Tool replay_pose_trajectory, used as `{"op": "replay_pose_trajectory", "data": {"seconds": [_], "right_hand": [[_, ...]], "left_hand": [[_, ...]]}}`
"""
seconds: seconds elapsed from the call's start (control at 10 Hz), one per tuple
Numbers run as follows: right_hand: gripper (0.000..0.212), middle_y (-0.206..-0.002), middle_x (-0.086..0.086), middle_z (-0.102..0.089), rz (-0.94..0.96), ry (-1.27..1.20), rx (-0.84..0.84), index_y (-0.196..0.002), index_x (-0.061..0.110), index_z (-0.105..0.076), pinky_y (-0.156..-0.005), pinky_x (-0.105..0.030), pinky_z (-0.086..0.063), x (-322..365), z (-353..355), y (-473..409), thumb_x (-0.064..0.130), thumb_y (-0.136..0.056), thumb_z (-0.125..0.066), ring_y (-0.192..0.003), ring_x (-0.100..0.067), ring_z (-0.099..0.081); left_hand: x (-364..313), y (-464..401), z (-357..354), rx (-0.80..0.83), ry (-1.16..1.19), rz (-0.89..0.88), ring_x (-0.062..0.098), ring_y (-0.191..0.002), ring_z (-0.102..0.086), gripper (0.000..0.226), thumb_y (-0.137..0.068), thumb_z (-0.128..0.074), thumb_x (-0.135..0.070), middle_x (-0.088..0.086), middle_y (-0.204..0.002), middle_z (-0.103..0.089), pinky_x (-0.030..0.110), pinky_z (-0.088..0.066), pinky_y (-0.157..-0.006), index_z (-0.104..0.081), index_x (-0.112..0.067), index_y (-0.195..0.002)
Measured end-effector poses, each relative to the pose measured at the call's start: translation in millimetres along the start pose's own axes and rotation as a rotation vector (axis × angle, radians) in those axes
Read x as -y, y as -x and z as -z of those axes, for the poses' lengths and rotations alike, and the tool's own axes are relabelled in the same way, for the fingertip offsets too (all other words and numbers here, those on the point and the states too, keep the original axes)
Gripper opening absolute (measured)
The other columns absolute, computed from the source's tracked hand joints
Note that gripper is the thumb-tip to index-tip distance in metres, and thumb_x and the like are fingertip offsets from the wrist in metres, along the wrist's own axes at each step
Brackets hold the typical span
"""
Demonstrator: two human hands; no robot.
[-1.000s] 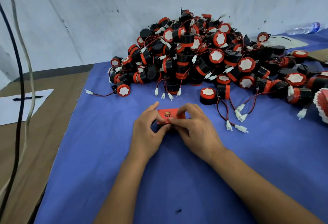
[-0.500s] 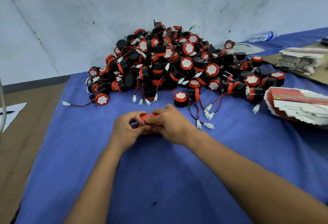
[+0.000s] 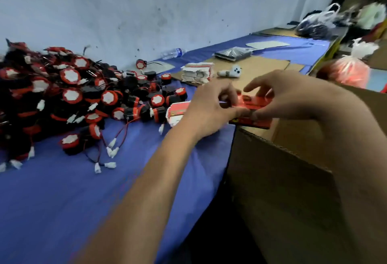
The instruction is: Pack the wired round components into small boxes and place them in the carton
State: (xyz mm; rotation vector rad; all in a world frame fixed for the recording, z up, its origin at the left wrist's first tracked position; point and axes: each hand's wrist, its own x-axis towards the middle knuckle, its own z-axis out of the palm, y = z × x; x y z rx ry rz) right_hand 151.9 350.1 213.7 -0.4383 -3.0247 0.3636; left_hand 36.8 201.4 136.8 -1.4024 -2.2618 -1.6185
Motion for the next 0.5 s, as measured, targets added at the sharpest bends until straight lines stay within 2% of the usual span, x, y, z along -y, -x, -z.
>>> {"op": "replay_pose_trajectory", "data": {"seconds": [0.1, 0.2, 0.3, 0.4, 0.5], "right_hand": [[0.056, -0.104, 0.005, -0.068, -0.179, 0.142, 0.142, -0.123, 0.033, -0.064, -0.082, -0.037, -0.056, -44, 19, -4, 0.030, -0.074, -0.090, -0.094, -0.018, -0.066], [0.041, -0.098, -0.003, -0.072, -0.285, 0.217, 0.262, -0.103, 0.026, -0.066, -0.063, -0.030, -0.058, -71, 14, -15, 0.020, -0.072, -0.091, -0.082, -0.020, -0.072], [0.039, -0.107, -0.009, -0.070, -0.277, 0.233, 0.446, -0.111, 0.018, -0.066, -0.067, -0.034, -0.063, -78, -19, -30, 0.012, -0.078, -0.087, -0.094, -0.027, -0.072], [0.048, -0.125, -0.017, -0.064, -0.288, 0.158, 0.618, -0.128, 0.010, -0.059, -0.086, -0.043, -0.062, -82, -50, -41, 0.011, -0.085, -0.082, -0.117, -0.036, -0.064], [0.048, -0.107, -0.009, -0.065, -0.252, 0.136, 0.581, -0.130, 0.013, -0.059, -0.079, -0.042, -0.064, -81, -51, -43, 0.019, -0.088, -0.081, -0.112, -0.032, -0.066]], "left_hand": [[-17, -26, -53, 0.122, 0.043, 0.019, 0.018, -0.100, -0.073, 0.033, -0.075, -0.093, -0.013, 0.004, -0.100, -0.075, 0.040, -0.060, -0.090, -0.061, -0.021, -0.075], [-24, -43, -91, 0.399, -0.188, 0.056, 0.015, -0.087, -0.066, 0.031, -0.079, -0.090, -0.026, -0.007, -0.089, -0.067, 0.031, -0.054, -0.074, -0.058, -0.028, -0.079], [-23, -47, -109, 0.522, -0.499, 0.033, 0.019, -0.079, -0.062, 0.020, -0.086, -0.079, -0.030, -0.004, -0.080, -0.061, 0.026, -0.040, -0.055, -0.062, -0.022, -0.087], [-20, -47, -112, 0.521, -0.618, 0.032, 0.024, -0.072, -0.058, 0.019, -0.090, -0.070, -0.027, 0.000, -0.072, -0.057, 0.031, -0.037, -0.054, -0.058, -0.022, -0.075], [-20, -43, -106, 0.445, -0.585, -0.003, 0.027, -0.075, -0.060, 0.027, -0.088, -0.066, -0.019, 0.000, -0.072, -0.055, 0.030, -0.038, -0.059, -0.052, -0.025, -0.067]]}}
